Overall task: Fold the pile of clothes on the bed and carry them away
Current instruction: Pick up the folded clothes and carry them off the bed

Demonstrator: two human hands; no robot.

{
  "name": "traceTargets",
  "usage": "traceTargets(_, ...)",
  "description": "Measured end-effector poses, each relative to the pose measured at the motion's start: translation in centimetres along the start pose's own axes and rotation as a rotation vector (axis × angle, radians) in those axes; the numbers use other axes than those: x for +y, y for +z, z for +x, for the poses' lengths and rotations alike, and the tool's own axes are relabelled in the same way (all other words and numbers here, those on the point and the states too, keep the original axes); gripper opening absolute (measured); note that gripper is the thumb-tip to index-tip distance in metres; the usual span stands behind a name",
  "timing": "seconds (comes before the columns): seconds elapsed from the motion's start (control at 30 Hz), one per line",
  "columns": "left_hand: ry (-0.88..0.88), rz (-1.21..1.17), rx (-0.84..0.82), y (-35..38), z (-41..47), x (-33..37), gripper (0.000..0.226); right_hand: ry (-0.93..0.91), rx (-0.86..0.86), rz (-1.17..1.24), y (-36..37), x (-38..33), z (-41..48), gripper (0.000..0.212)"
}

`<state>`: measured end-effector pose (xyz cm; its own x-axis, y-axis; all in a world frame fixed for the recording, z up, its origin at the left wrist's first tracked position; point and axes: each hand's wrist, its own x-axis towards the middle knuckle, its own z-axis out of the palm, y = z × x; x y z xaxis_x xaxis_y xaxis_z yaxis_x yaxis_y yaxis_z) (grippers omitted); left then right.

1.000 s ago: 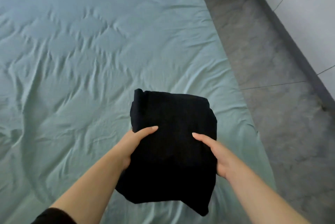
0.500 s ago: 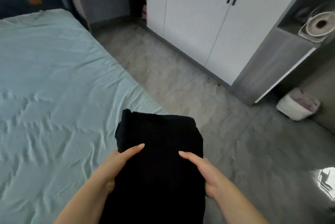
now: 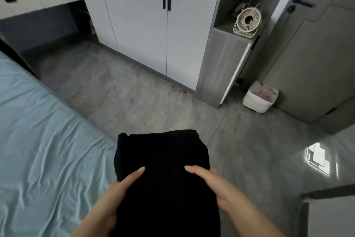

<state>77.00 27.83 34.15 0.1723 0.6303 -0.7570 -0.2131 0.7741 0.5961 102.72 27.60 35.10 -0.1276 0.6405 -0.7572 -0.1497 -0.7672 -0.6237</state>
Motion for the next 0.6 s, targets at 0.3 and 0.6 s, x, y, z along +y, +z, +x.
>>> traceTargets(0.3,0.055,-0.022,0.002,9.4,6.7,6.1,0.067,-0.055,-0.017,0.015,-8.8,-9.1,4.4,0.040)
traceTargets(0.6,0.130,-0.113,0.077,10.0,15.9,17.8,0.057,-0.059,-0.096,-0.105,-7.5,-22.5,15.6,0.063)
